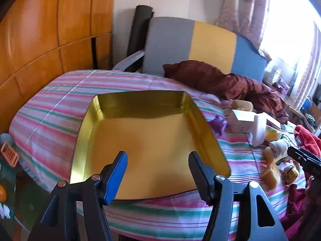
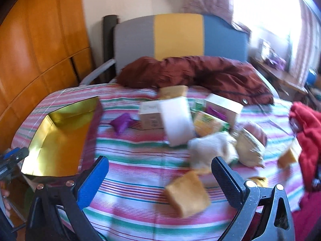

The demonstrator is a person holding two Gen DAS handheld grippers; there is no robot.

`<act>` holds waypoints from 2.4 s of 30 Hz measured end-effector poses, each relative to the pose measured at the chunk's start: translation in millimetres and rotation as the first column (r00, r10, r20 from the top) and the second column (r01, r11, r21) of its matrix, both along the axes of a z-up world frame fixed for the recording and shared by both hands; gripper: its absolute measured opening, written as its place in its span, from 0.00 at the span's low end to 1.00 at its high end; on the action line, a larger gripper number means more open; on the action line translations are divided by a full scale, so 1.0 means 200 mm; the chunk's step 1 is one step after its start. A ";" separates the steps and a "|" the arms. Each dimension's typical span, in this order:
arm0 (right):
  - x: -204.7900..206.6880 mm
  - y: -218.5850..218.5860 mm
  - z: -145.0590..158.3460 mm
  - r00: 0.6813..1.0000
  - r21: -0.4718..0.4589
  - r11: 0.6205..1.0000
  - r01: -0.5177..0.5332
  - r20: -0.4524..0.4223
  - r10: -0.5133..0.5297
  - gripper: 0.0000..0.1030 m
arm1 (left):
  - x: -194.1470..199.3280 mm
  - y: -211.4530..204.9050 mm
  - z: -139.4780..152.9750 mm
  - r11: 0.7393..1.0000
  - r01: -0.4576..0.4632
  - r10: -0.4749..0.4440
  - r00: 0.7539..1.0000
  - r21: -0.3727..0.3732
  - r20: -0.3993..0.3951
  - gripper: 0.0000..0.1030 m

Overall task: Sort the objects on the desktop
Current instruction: 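Reach the right gripper to the white knit roll and close on it, then grasp the white foam block with the left gripper while the right holds the roll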

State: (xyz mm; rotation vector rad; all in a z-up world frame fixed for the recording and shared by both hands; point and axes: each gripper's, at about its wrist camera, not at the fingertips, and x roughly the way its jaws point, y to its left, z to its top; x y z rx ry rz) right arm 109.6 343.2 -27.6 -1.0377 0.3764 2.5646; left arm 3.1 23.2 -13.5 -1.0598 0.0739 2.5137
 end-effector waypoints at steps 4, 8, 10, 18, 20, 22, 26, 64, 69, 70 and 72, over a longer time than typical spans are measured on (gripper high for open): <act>0.07 0.15 0.00 0.998 -0.029 0.998 0.062 0.022 -0.061 0.93 | 0.01 0.09 0.02 0.996 0.085 -0.085 0.996 0.034 0.008 0.62; 0.13 0.24 -0.02 0.994 -0.031 0.997 0.069 0.083 -0.067 0.83 | 0.05 0.21 0.04 0.983 0.178 -0.178 0.984 0.049 0.004 0.62; 0.17 0.28 -0.04 0.992 -0.050 0.996 0.068 0.106 -0.062 0.83 | 0.04 0.26 0.04 0.977 0.201 -0.203 0.979 0.066 0.026 0.62; 0.07 0.30 -0.09 0.989 -0.011 1.000 0.006 0.148 -0.004 0.83 | 0.05 0.47 0.01 0.956 0.289 -0.293 0.953 0.056 0.079 0.62; 0.00 0.31 -0.10 0.986 0.020 1.000 -0.023 0.166 0.019 0.84 | 0.05 0.52 0.01 0.948 0.309 -0.315 0.945 0.069 0.088 0.62; -0.07 0.31 -0.12 0.982 0.055 0.998 -0.035 0.186 0.024 0.87 | 0.05 0.55 0.01 0.946 0.317 -0.322 0.941 0.062 0.101 0.62; -0.16 0.29 -0.15 0.976 0.112 0.991 -0.074 0.211 0.049 0.91 | 0.04 0.63 -0.02 0.938 0.342 -0.348 0.929 0.063 0.124 0.62; -0.02 0.63 0.00 0.990 -0.077 0.987 0.139 -0.011 -0.140 0.64 | -0.19 1.73 -0.31 0.947 0.321 -0.303 0.916 -0.027 0.263 0.77; -0.02 0.62 0.01 0.992 -0.072 0.990 0.124 -0.019 -0.126 0.64 | -0.24 1.77 -0.37 0.960 0.271 -0.246 0.936 -0.067 0.250 0.68; -0.02 0.62 0.01 0.992 -0.070 0.990 0.123 -0.019 -0.125 0.64 | -0.24 1.76 -0.37 0.959 0.276 -0.254 0.936 -0.062 0.244 0.62; -0.02 0.61 0.01 0.993 -0.067 0.991 0.119 -0.017 -0.121 0.64 | -0.24 1.76 -0.38 0.948 0.311 -0.291 0.931 -0.065 0.219 0.55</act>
